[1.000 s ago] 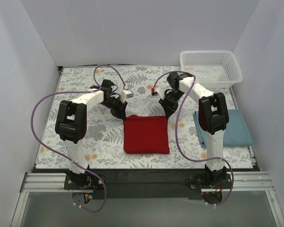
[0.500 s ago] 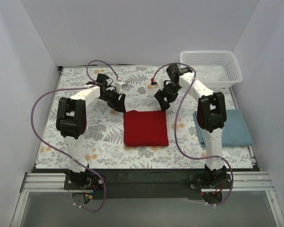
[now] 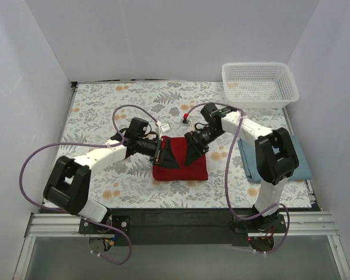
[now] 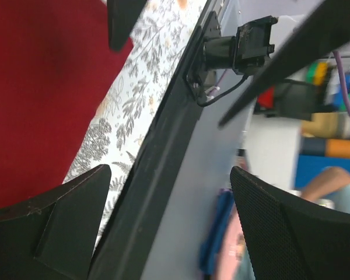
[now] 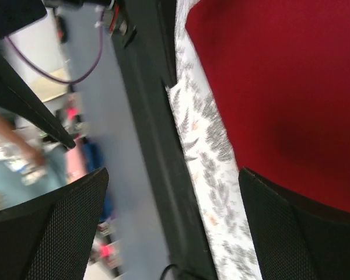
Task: Fold and stack the t-shirts
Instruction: Fold the tshirt
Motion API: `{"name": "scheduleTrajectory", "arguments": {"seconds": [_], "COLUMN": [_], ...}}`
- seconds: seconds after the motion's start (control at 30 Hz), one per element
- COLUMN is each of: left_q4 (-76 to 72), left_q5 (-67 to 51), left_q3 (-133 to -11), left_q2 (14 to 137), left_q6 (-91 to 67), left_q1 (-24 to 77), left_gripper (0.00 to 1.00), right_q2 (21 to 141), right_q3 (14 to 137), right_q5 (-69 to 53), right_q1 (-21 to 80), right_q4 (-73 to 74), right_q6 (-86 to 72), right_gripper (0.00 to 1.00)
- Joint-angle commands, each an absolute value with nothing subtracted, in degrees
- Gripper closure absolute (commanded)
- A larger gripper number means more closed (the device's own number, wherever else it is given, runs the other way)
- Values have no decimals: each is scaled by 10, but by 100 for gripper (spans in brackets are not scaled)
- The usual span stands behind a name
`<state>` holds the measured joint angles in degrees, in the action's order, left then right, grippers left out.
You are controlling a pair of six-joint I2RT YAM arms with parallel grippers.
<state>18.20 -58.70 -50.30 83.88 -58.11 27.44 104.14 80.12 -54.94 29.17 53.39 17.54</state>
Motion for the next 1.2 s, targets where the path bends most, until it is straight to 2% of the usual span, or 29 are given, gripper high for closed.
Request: {"name": "scheduleTrajectory", "arguments": {"seconds": [0.0,0.2,0.43,0.57,0.67,0.83,0.9,1.17], "left_q4": [94,121,149,180,206,240,224,113], "left_q5": [-605,-598,-543,-547,-570,-592,-577,-522], "left_q3": [-478,-424,-433,-427,-425,-506,-551,-656], "left_q2": [884,985,1119,1095,1016,882,882,1076], "left_q6": [-700,-674,-623,-579,-520,-464,-486,-604], "left_q1": [277,259,134,120,120,122,129,132], "left_gripper": [17,16,16,16,15,15,15,14], "right_q2": [1057,1120,1176,1137,1072,992,1007,1160], "right_q3": [737,647,592,563,565,674,741,875], "right_q5": [-659,-652,-565,-548,-542,-574,-583,-561], "right_q1": [304,309,244,228,227,226,227,222], "right_q4": [469,429,411,414,432,465,447,359], "right_q6": [81,76,98,99,120,122,100,50], "right_gripper": [2,2,2,2,2,2,2,1]}}
